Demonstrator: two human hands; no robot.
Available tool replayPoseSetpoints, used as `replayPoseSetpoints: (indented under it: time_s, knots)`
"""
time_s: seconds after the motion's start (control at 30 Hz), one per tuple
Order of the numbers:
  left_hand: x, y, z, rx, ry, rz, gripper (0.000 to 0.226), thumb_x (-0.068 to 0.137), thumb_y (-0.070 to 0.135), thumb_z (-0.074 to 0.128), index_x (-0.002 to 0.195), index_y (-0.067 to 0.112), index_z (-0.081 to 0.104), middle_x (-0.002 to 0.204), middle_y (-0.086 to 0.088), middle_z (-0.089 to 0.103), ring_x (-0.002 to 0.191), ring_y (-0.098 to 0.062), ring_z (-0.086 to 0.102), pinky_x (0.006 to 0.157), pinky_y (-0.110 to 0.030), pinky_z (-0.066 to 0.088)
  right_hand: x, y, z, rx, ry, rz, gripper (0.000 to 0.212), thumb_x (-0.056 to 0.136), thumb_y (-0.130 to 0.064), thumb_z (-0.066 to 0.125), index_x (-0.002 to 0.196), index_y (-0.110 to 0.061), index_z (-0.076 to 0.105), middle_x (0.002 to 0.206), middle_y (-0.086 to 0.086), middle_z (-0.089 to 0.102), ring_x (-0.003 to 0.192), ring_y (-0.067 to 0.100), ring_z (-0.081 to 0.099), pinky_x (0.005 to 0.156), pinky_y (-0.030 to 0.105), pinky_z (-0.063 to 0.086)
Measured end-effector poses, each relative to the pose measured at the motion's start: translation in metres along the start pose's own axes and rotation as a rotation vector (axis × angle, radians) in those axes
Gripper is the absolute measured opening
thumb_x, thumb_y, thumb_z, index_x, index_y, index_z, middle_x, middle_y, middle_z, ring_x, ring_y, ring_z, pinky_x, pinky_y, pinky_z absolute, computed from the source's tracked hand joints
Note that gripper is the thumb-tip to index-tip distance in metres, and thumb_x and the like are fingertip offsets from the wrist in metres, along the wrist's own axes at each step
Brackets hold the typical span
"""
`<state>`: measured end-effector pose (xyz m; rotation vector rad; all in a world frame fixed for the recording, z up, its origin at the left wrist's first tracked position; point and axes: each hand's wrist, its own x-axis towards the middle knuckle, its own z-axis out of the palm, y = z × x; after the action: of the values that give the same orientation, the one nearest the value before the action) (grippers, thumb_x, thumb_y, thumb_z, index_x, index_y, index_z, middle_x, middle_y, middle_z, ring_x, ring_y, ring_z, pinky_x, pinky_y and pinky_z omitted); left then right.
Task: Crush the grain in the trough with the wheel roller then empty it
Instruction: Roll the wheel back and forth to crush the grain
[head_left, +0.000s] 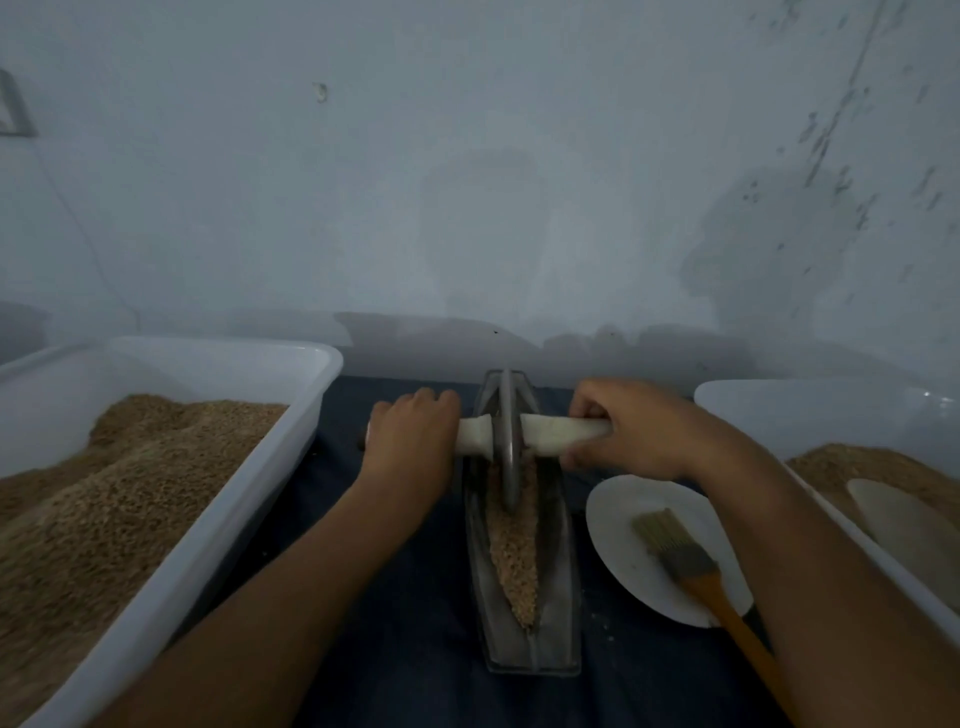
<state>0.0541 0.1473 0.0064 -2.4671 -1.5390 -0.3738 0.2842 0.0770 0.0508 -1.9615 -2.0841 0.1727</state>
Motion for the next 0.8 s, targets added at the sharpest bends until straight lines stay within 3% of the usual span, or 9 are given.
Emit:
replayPoseSetpoints:
  time_s: [0.17, 0.23, 0.3, 0.4, 0.5, 0.57, 0.63, 0.7, 0.8]
  knots:
    - [0.006, -0.003, 0.009, -0.189, 0.258, 0.11, 0.025, 0.082, 0.019, 0.067, 0.104, 0.019, 0.054, 0.103, -0.003, 0.057, 0.096, -0.025, 0.054, 0.08, -0.035, 0.035, 0.014, 0.014, 0.02, 0.007, 0.157, -0.059, 0.025, 0.091, -0.043, 0.068, 0.107, -0.025, 0.063, 0.099, -0.004, 0.064, 0.087, 0.015, 0.059, 0.069, 0.032, 0.046]
    - [0.006, -0.004, 0.009, -0.159, 0.316, 0.146, 0.023, 0.083, 0.018, 0.067, 0.105, 0.02, 0.059, 0.101, -0.002, 0.06, 0.098, -0.026, 0.056, 0.09, -0.037, 0.035, 0.016, 0.019, 0.025, 0.023, 0.152, -0.056, 0.019, 0.095, -0.04, 0.063, 0.106, -0.025, 0.062, 0.098, -0.002, 0.065, 0.087, 0.018, 0.06, 0.075, 0.034, 0.05]
    - [0.005, -0.003, 0.007, -0.082, 0.337, 0.136, 0.026, 0.086, 0.023, 0.066, 0.112, 0.025, 0.063, 0.104, 0.003, 0.063, 0.106, -0.026, 0.056, 0.111, -0.045, 0.025, 0.015, 0.022, 0.028, 0.008, 0.132, -0.034, 0.017, 0.098, -0.039, 0.058, 0.106, -0.024, 0.061, 0.098, 0.0, 0.065, 0.087, 0.018, 0.059, 0.077, 0.036, 0.05]
    - [0.002, 0.001, 0.0, -0.009, 0.253, 0.085, 0.032, 0.092, 0.029, 0.061, 0.123, 0.035, 0.057, 0.114, 0.01, 0.062, 0.117, -0.021, 0.052, 0.118, -0.052, 0.012, 0.014, 0.022, 0.03, -0.034, 0.108, -0.007, 0.021, 0.1, -0.039, 0.053, 0.111, -0.022, 0.059, 0.102, 0.004, 0.064, 0.089, 0.02, 0.058, 0.079, 0.038, 0.05]
    - [-0.001, 0.007, -0.009, 0.024, 0.155, 0.027, 0.028, 0.091, 0.028, 0.06, 0.118, 0.032, 0.053, 0.112, 0.007, 0.063, 0.11, -0.021, 0.056, 0.114, -0.052, 0.024, 0.012, 0.014, 0.023, -0.078, 0.066, -0.005, 0.024, 0.099, -0.041, 0.055, 0.109, -0.02, 0.06, 0.102, 0.004, 0.065, 0.089, 0.02, 0.058, 0.075, 0.035, 0.049]
    - [-0.006, 0.009, -0.016, 0.05, 0.084, -0.025, 0.022, 0.089, 0.027, 0.062, 0.109, 0.027, 0.054, 0.099, 0.005, 0.062, 0.1, -0.021, 0.06, 0.109, -0.05, 0.031, 0.008, 0.006, 0.012, -0.093, 0.038, 0.0, 0.027, 0.091, -0.047, 0.064, 0.107, -0.024, 0.064, 0.098, -0.001, 0.066, 0.084, 0.016, 0.059, 0.066, 0.031, 0.045]
    - [-0.012, 0.01, -0.023, 0.103, 0.002, -0.064, 0.018, 0.087, 0.025, 0.064, 0.104, 0.024, 0.056, 0.087, 0.004, 0.056, 0.092, -0.021, 0.06, 0.092, -0.04, 0.04, 0.002, -0.002, 0.0, -0.088, -0.003, 0.007, 0.032, 0.079, -0.055, 0.073, 0.1, -0.033, 0.067, 0.09, -0.01, 0.065, 0.079, 0.008, 0.058, 0.058, 0.028, 0.039]
    - [-0.018, 0.012, -0.031, 0.165, -0.084, -0.075, 0.017, 0.087, 0.024, 0.066, 0.103, 0.022, 0.06, 0.082, 0.003, 0.052, 0.087, -0.02, 0.058, 0.071, -0.034, 0.037, -0.005, -0.013, -0.011, -0.126, -0.078, -0.002, 0.037, 0.068, -0.062, 0.078, 0.09, -0.036, 0.063, 0.084, -0.014, 0.061, 0.074, 0.005, 0.056, 0.056, 0.027, 0.038]
    - [-0.027, 0.014, -0.043, 0.268, -0.199, -0.025, 0.017, 0.086, 0.022, 0.068, 0.103, 0.02, 0.063, 0.078, 0.003, 0.048, 0.088, -0.019, 0.06, 0.063, -0.032, 0.036, -0.015, -0.03, -0.021, -0.238, -0.2, -0.031, 0.043, 0.062, -0.066, 0.08, 0.082, -0.036, 0.058, 0.082, -0.013, 0.058, 0.073, 0.006, 0.055, 0.055, 0.027, 0.038]
